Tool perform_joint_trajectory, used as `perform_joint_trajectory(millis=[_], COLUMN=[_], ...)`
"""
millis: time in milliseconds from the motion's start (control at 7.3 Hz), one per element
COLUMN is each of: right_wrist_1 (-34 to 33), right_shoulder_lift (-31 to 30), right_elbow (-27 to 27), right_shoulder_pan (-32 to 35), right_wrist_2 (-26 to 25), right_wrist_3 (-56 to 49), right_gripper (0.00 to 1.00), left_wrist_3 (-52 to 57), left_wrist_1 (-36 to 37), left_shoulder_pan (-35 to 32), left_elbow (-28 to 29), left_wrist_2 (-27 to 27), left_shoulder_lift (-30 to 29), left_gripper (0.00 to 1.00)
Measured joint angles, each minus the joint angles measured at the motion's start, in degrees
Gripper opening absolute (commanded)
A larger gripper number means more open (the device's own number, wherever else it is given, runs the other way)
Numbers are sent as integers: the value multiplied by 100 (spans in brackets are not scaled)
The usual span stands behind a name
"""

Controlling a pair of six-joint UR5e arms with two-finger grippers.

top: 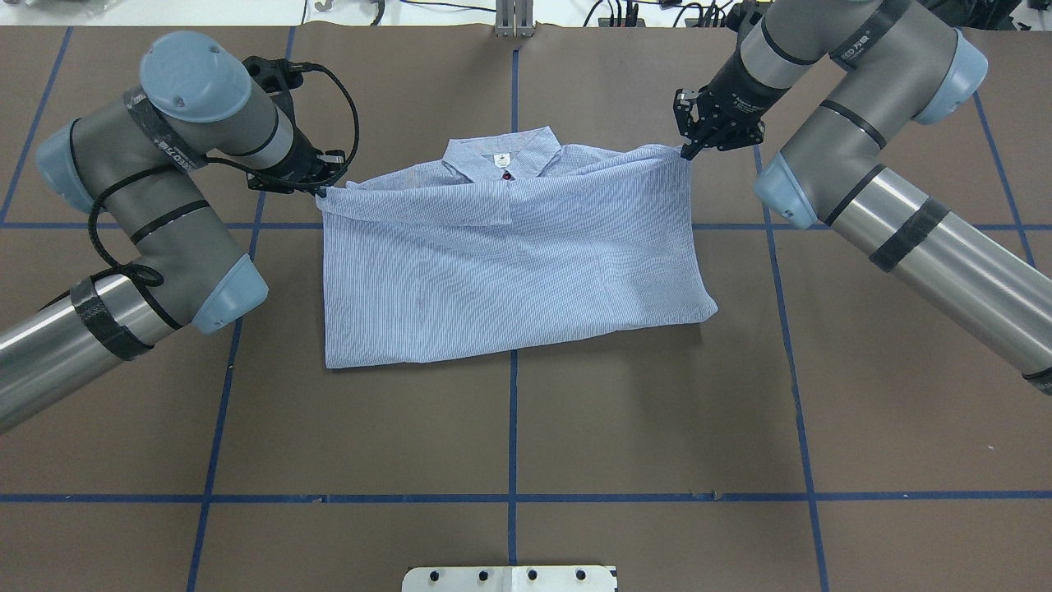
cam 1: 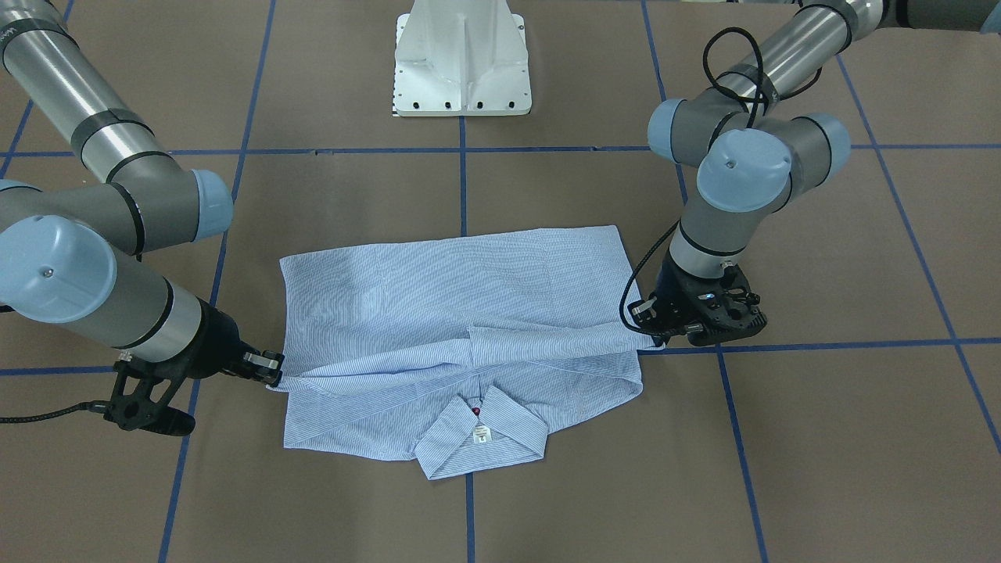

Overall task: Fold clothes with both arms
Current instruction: 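Lay the hem down near the collar and open both grippers, then raise the left gripper away while the right gripper grasps the folded shirt's side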

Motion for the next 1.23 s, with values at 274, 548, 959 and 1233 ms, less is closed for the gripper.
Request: perform_joint_trajectory(millis=[274, 548, 959, 1233], right_wrist_1=[2, -2, 2, -14], right_shoulder_lift=[18, 14, -223, -915], right_elbow=[-15, -22, 362, 1215], right_shoulder_pan=[-19, -26, -181, -546], right_wrist_2=[-101, -188, -210, -341], right_wrist_3=[1, -7, 24, 88], right_gripper=[100, 100, 100, 100], left_wrist_3=[-52, -82, -85, -88], left_wrist_1=[-131, -202, -18, 363], left_shoulder_pan=[-6, -55, -260, -289], left_elbow=[-4, -19, -431, -843], left_wrist_2=[6, 9, -4, -8], left_shoulder_lift=[0, 0, 85, 133], left_gripper=[100, 100, 100, 100])
